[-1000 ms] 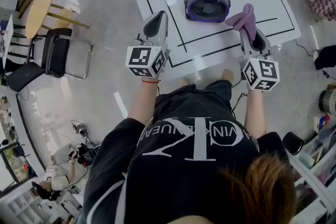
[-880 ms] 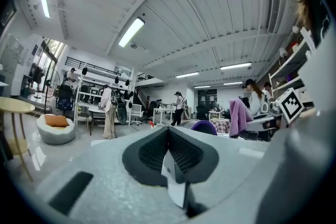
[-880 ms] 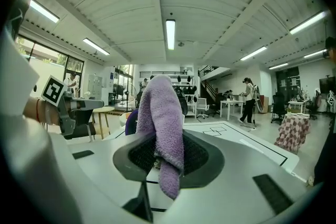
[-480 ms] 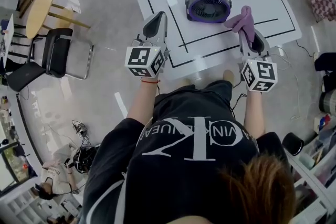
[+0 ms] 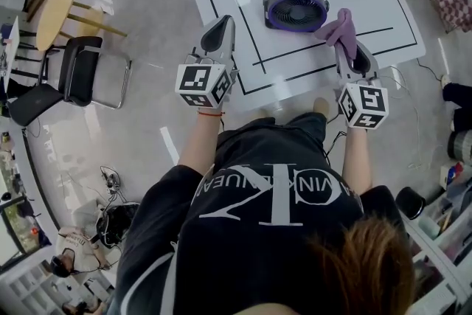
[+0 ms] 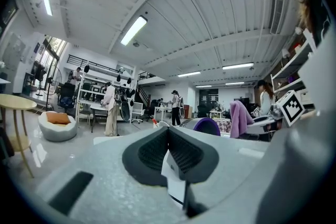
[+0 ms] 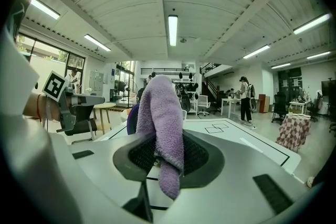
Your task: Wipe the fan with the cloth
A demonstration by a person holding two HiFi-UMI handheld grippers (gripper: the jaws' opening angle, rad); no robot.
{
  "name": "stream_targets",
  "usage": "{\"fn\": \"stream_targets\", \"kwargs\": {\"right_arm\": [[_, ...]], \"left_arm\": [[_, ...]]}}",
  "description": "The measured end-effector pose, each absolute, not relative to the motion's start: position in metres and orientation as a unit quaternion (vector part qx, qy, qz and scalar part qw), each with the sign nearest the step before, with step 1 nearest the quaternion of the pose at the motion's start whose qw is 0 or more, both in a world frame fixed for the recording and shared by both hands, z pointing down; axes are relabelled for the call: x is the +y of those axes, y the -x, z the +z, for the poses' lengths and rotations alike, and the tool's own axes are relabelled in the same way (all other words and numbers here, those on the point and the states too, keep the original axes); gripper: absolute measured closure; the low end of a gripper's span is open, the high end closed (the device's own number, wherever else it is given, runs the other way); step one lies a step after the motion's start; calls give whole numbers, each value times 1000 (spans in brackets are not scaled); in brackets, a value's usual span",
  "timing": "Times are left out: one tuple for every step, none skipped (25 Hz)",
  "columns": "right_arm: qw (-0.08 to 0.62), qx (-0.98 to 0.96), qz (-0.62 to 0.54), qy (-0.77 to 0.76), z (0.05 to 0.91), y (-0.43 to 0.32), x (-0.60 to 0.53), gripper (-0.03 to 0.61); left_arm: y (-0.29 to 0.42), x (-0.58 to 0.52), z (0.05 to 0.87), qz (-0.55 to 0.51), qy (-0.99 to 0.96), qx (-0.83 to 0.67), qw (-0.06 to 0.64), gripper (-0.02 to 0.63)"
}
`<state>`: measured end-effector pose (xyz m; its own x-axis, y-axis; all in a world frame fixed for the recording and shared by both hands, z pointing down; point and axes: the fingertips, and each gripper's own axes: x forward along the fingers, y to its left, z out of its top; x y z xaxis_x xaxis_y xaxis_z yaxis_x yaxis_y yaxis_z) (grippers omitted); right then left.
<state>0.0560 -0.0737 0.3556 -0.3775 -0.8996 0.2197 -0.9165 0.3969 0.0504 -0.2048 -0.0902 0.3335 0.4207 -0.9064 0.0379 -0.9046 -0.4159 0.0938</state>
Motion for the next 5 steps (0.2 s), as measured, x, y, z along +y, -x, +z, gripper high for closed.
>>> {"fn": "stream_targets", "kwargs": {"right_arm": [[107, -830, 40, -547, 357, -55, -74, 474], [107, -830, 41, -546, 358, -54, -75, 474], [107, -830, 42, -545, 359, -54, -75, 474], [107, -831, 42, -545, 359, -53, -75, 474], [108, -831, 43, -544, 360, -53, -76, 474]], "left_arm": [[206, -91, 334, -9, -841, -539, 50, 608], [206, -91, 335, -9, -840, -539, 51, 609], [207, -92, 336, -9, -840, -540, 52, 609], [208, -92, 336, -10, -840, -540, 52, 609], [208, -93, 337, -10, -840, -540, 53, 609]]}}
